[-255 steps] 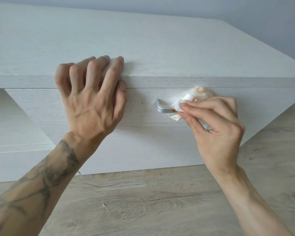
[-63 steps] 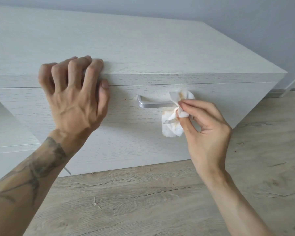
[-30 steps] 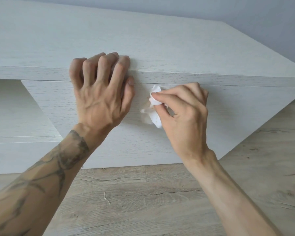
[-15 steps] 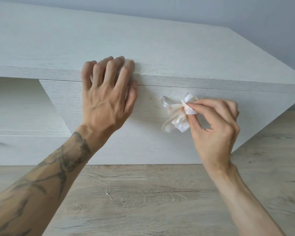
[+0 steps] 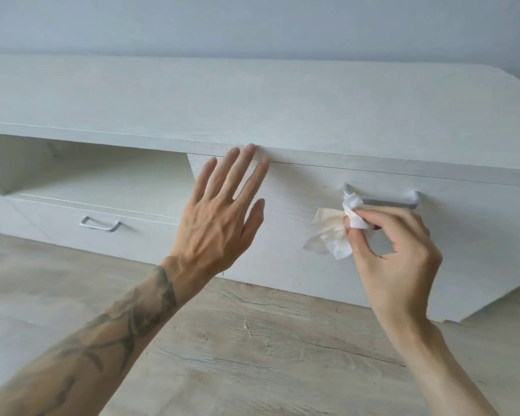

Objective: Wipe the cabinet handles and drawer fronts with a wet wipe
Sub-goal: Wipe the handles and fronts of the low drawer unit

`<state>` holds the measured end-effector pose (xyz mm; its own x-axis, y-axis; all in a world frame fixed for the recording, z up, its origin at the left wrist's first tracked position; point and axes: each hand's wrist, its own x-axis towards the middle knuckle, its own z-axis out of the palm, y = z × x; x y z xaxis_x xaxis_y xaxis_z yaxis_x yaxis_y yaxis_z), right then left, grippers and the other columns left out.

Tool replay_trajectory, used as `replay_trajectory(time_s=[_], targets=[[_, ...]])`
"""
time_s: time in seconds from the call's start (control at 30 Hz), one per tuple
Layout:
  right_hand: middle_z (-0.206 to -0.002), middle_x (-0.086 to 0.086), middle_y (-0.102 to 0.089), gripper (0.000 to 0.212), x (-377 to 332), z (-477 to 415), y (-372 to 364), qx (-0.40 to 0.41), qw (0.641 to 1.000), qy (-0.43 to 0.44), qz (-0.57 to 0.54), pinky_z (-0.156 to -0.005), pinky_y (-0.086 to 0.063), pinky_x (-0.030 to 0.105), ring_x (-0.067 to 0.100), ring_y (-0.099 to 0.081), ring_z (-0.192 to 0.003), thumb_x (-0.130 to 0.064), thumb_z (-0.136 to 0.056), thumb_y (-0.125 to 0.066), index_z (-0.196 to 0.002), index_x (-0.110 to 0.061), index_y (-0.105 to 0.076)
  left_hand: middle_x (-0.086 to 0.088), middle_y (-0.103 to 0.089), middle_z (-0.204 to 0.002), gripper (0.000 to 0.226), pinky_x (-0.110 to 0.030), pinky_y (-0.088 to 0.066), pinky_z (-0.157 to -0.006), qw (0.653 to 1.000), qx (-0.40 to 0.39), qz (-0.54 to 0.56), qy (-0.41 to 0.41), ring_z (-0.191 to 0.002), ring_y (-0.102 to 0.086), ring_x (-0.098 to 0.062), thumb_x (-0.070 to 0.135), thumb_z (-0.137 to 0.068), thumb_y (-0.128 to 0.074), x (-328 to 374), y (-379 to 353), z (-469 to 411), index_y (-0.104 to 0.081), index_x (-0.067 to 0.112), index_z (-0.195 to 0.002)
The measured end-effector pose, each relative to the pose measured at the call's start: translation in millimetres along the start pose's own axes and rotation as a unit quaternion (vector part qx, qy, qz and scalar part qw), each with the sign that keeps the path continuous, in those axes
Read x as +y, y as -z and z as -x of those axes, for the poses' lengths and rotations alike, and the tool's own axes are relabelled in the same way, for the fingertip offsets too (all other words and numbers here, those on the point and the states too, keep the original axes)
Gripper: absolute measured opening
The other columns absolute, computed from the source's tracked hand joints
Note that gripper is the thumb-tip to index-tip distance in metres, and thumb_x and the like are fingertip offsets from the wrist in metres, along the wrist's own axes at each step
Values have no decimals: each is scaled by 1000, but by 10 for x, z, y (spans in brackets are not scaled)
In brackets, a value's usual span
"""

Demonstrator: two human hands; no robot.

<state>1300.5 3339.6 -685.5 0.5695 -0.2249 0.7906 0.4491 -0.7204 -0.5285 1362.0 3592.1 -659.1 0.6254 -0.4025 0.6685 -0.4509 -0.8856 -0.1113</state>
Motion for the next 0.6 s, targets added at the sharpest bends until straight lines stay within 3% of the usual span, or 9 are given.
replay_trajectory(time_s=[0.13, 0.2, 0.43, 0.6], targets=[[-91, -2, -70, 4, -332, -59, -407, -68, 995, -29, -67, -81, -45, 15, -2, -59, -85, -8, -94, -80, -98, -9, -80, -9, -30, -174, 56, -51, -24, -131, 997, -64, -44, 16, -160, -32, -29, 34, -114, -41, -409, 246, 357, -38, 15, -166], [-90, -2, -68, 5, -523, -71, -630, -97, 991, -37, -80, -78, -40, 7, -6, -57, -82, -6, -93, -80, -97, -9, -79, -10, -35, -171, 54, -52, -28, -129, 993, -92, -64, 28, -157, -37, -30, 33, -113, -42, -703, 368, 519, -41, 14, -164], [-89, -2, -68, 6, -1233, -66, -1501, -157, 983, -33, -86, -72, -41, 8, -6, -57, -80, -4, -93, -80, -93, -9, -79, -10, -43, -167, 55, -50, -29, -128, 985, -124, -71, 98, -153, -43, -29, 38, -113, -39, -1882, 494, 835, -44, 15, -163], [-92, -6, -68, 5, -1735, -72, -2224, -205, 976, -50, -59, -71, -39, 7, -1, -60, -78, -9, -94, -79, -94, -14, -81, -10, -44, -166, 58, -49, -29, -128, 983, -154, -40, 92, -152, -43, -30, 44, -112, -36, -2733, 378, 1017, -42, 18, -164]])
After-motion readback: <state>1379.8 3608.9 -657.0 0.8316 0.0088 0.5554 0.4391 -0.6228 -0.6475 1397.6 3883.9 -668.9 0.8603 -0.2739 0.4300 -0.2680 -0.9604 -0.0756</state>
